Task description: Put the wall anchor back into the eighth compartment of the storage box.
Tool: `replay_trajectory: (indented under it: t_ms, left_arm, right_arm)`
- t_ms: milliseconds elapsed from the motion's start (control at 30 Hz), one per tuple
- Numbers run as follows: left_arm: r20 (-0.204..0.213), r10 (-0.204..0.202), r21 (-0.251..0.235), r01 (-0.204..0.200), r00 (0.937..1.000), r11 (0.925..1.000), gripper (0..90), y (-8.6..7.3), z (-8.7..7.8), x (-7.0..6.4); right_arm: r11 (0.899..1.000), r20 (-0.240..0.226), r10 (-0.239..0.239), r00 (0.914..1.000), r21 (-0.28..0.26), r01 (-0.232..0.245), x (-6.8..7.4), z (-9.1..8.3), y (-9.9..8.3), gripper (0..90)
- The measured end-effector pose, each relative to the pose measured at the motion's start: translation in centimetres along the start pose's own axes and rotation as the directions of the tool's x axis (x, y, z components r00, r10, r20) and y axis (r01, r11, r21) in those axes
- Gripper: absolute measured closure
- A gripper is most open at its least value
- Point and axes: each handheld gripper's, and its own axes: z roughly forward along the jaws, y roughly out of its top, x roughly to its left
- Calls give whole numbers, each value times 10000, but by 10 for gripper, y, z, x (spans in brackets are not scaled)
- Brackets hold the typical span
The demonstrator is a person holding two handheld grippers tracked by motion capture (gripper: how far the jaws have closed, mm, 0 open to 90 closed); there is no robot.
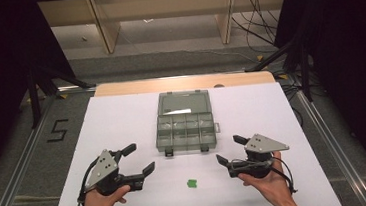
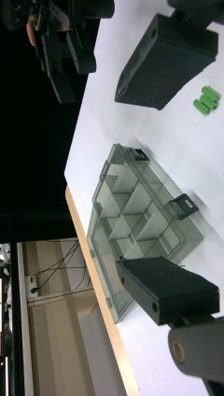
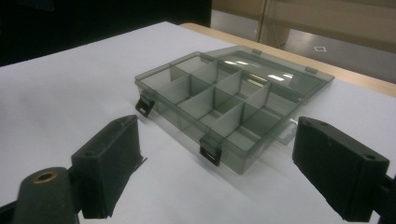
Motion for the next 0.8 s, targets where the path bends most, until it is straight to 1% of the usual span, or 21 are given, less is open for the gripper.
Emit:
replay_trajectory:
  t_ms: [33, 100, 133, 167, 200, 233, 267, 333, 367, 400, 433, 467, 500, 533, 567, 600, 633, 667, 700, 767, 800]
  left_arm:
    - [3, -15, -7, 15, 10000, 10000, 161, 0, 0, 0]
    - [1, -112, -20, 112, 9999, 9999, 161, 0, 1, 0]
    - [-39, -99, -7, 99, 9999, 10000, 161, -1, 0, 0]
    - [-38, -96, -28, 96, 9999, 9999, 161, 0, 0, 0]
    - [-38, -96, -28, 96, 9999, 9999, 161, 0, 0, 0]
    - [-23, -172, -20, 172, 9998, 9999, 161, -1, 1, 0]
    - [-23, -88, -3, 88, 10000, 10000, 161, 0, 1, 0]
    - [-15, -81, 5, 81, 10000, 10000, 160, 0, 1, 0]
    - [-38, -114, -36, 114, 9999, 9999, 160, 0, 1, 0]
    - [-30, -104, -33, 104, 9999, 9999, 160, 0, 1, 1]
    - [-30, -104, -33, 104, 9999, 9999, 160, 0, 1, 1]
    - [68, -131, -134, 131, 9999, 9998, 160, -1, 2, 1]
    - [91, -44, -90, 45, 9999, 9999, 160, -1, 2, 1]
    - [9, -88, -27, 88, 10000, 10000, 160, 0, 1, 0]
    - [9, -88, -27, 88, 10000, 10000, 161, 0, 1, 0]
    - [5, -62, -3, 62, 10000, 10000, 161, 0, 1, 0]
    - [0, -86, -5, 86, 10000, 10000, 161, -1, 1, 0]
    - [0, -86, -5, 86, 10000, 10000, 161, -1, 1, 0]
    - [32, -112, -89, 112, 9999, 9999, 161, 0, 2, 1]
    - [-7, -88, -1, 88, 10000, 10000, 161, 0, 1, 0]
    - [-7, -88, -1, 88, 10000, 10000, 161, 0, 1, 0]
  right_arm:
    - [9999, -39, -91, 10000, 115, 91, 1, 1, 2, 160]
    - [9970, -328, -556, 9979, 529, 573, 1, 6, 6, 161]
    - [9970, -328, -556, 9979, 529, 573, 1, 6, 6, 161]
    - [9943, -504, -842, 9952, 618, 873, 3, 11, 9, 165]
    - [9943, -504, -842, 9952, 618, 873, 3, 11, 9, 165]
    - [9930, -622, -833, 9946, 788, 881, 4, 12, 11, 166]
    - [9902, -724, -966, 9927, 938, 1032, 5, 14, 14, 167]
    - [9850, -813, -1242, 9889, 1100, 1327, 6, 19, 17, 173]
    - [9774, -1000, -1540, 9830, 1307, 1664, 8, 25, 22, 185]
    - [9748, -1111, -1591, 9810, 1400, 1739, 8, 28, 23, 186]
    - [9692, -1178, -1733, 9778, 1558, 1905, 9, 30, 25, 187]
    - [9692, -1178, -1733, 9778, 1558, 1905, 9, 30, 25, 187]
    - [9572, -1483, -1844, 9716, 1971, 2118, 10, 37, 28, 190]
    - [9506, -1520, -1873, 9705, 2211, 2181, 11, 39, 29, 191]
    - [9389, -1589, -1930, 9683, 2568, 2293, 11, 41, 30, 192]
    - [9389, -1589, -1930, 9683, 2568, 2293, 11, 41, 30, 192]
    - [9201, -1672, -2050, 9644, 3031, 2481, 12, 48, 31, 203]
    - [9201, -1672, -2050, 9644, 3031, 2481, 12, 48, 31, 203]
    - [9117, -1821, -2102, 9605, 3182, 2598, 12, 53, 32, 211]
    - [9027, -1926, -2164, 9571, 3340, 2713, 13, 56, 34, 213]
    - [9027, -1926, -2164, 9571, 3340, 2713, 13, 56, 34, 213]
